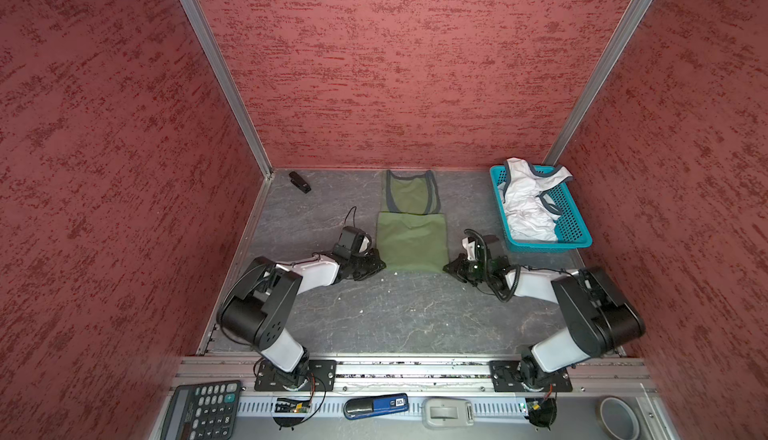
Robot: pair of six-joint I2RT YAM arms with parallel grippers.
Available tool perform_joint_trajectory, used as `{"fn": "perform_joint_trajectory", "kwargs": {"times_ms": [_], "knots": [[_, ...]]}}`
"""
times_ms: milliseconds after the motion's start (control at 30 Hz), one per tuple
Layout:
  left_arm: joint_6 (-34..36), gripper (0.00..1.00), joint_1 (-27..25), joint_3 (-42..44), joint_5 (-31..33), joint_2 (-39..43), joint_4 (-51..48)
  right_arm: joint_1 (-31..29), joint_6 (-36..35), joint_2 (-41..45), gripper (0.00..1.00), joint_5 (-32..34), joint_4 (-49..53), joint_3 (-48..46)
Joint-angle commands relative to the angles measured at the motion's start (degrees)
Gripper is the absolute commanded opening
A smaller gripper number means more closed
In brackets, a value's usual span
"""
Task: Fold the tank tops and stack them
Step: 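Fold the held edge over toward the straps with both grippers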
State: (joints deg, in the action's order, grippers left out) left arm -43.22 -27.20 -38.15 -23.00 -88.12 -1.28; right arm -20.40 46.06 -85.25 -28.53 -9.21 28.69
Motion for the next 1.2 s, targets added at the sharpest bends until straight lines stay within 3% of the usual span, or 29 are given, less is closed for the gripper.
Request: {"fn": "perform_joint_trajectory", "kwargs": {"times_ms": [0, 133, 233, 367, 600, 833, 1167], "knots": [[-1.2, 0.05, -3.7, 2.6, 3.2, 6.4, -8.0, -2.7, 0.4, 7.9, 0.0, 3.6, 9.3, -2.3], [-6.9, 0.05, -9.7, 5.8, 4.3, 17.6, -16.5, -7.5, 3.9, 20.6, 0.0, 5.6, 19.7, -4.3], [-11.0, 0.06, -14.3, 3.4, 6.7, 26.8, -25.5, -9.5, 6.0, 30.6, 0.0, 6.8, 27.1, -2.6], [-12.0, 0.1, -14.2, -2.7, 9.0, 33.6, -33.9, -9.7, 5.7, 34.3, 0.0, 6.5, 32.3, 4.4], [-7.5, 0.1, -2.9, -11.5, 3.2, 26.4, -31.0, -8.9, -0.5, 23.1, 0.0, 9.0, 28.6, 17.3], [-7.4, 0.11, 8.9, -20.3, -3.6, 11.3, -24.2, -4.1, -7.1, 3.5, 0.0, 5.5, 21.4, 33.5], [-9.6, 0.11, 17.1, -33.9, -9.4, -8.8, -17.8, 1.7, -10.3, -19.2, 0.0, 0.9, 20.4, 53.4]]}}
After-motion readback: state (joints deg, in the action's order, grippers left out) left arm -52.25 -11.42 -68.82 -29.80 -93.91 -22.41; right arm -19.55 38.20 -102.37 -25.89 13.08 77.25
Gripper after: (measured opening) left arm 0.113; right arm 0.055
